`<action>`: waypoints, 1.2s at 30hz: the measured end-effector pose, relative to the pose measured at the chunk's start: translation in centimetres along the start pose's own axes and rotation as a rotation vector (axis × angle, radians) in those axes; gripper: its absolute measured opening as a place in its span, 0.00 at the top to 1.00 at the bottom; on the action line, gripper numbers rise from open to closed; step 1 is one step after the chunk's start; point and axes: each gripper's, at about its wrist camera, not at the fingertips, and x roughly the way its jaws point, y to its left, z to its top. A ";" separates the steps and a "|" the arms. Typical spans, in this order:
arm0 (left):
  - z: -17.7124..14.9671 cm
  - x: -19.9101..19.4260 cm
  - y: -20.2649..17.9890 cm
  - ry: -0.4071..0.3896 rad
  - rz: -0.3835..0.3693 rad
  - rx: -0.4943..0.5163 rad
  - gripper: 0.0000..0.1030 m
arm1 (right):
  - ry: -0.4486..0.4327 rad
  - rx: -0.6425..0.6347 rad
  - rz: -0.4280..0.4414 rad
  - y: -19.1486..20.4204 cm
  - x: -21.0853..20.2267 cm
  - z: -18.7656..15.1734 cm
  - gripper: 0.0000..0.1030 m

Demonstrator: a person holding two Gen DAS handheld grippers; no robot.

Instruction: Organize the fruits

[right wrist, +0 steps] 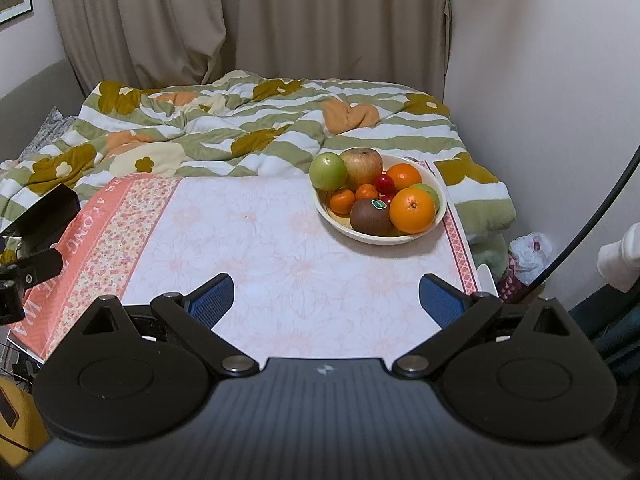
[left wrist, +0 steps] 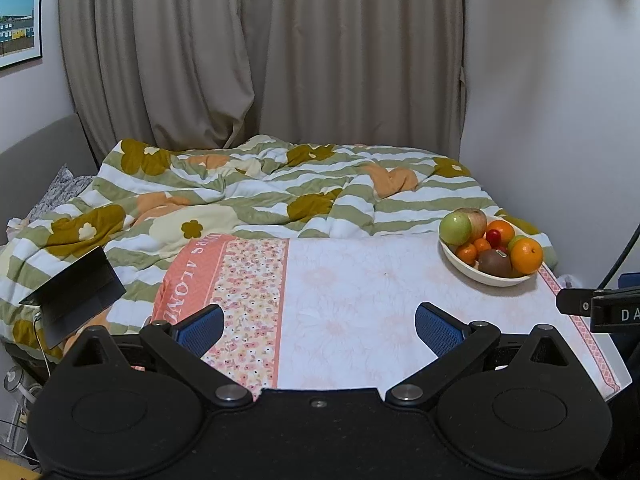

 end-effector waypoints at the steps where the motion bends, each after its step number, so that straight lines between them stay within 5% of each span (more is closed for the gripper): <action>1: -0.1 0.0 0.0 -0.001 -0.001 0.000 0.00 | 0.000 -0.002 -0.001 0.0 0.0 0.0 0.00; 36: 0.1 0.5 -0.5 0.012 -0.018 -0.010 0.00 | 0.009 0.003 -0.002 -0.2 0.3 0.1 0.00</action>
